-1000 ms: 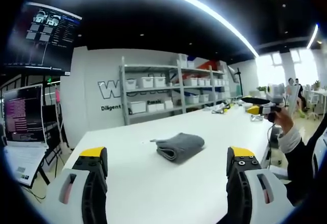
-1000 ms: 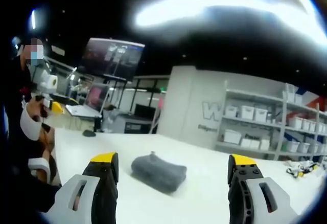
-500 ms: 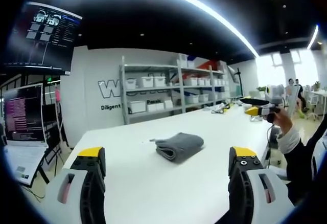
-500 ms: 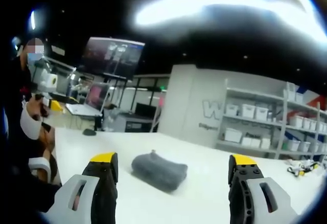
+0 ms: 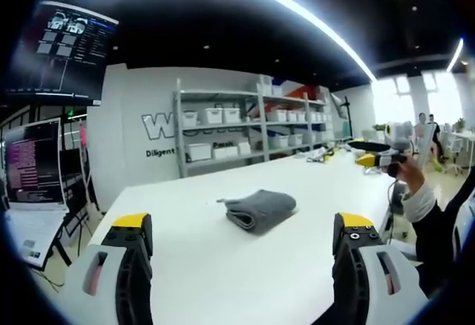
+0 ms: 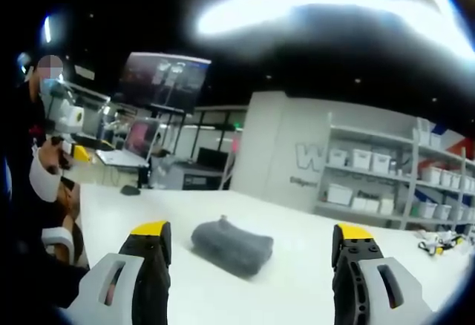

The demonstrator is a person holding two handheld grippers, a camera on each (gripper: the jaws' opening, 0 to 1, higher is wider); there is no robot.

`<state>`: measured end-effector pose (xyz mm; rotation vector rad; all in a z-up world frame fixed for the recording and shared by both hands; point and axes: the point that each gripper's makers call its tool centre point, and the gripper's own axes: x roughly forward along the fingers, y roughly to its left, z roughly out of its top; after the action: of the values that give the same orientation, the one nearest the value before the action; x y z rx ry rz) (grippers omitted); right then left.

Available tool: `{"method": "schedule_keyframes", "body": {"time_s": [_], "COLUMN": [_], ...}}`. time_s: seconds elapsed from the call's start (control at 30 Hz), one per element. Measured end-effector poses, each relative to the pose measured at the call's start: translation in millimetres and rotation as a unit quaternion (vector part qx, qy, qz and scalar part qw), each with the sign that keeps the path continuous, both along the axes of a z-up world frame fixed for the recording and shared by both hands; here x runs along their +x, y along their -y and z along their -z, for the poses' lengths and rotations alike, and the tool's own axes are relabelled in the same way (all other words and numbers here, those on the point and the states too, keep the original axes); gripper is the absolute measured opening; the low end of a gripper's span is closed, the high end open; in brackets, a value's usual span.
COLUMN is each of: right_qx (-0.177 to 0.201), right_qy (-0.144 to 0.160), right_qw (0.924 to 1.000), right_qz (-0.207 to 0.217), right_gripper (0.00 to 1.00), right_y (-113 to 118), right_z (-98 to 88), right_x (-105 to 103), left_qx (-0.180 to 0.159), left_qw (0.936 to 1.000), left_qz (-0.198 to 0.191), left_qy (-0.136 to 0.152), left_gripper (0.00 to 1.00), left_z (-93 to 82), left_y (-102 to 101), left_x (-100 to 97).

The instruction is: Open the folded towel by lifting each exposed corner and separating the folded layers until the towel lies flat within the target outline without major curled edges

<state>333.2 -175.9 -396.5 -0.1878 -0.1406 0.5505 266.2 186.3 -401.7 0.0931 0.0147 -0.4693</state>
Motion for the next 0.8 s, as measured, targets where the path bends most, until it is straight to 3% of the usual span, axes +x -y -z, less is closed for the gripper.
{"method": "schedule_keyframes", "body": {"time_s": [0.8], "right_qx": [-0.005], "right_qy": [-0.006], "right_qw": [1.0], "right_qz": [0.0], "right_gripper": [0.91], "right_y": [2], "right_z": [-0.3], "right_x": [19], "left_qx": [-0.003], "left_qw": [1.0], "left_qz": [-0.001], "left_qy": [0.005], "left_gripper": [0.99], "left_z": [-2.5], "left_y": [-1], "left_x": [-1.1]}}
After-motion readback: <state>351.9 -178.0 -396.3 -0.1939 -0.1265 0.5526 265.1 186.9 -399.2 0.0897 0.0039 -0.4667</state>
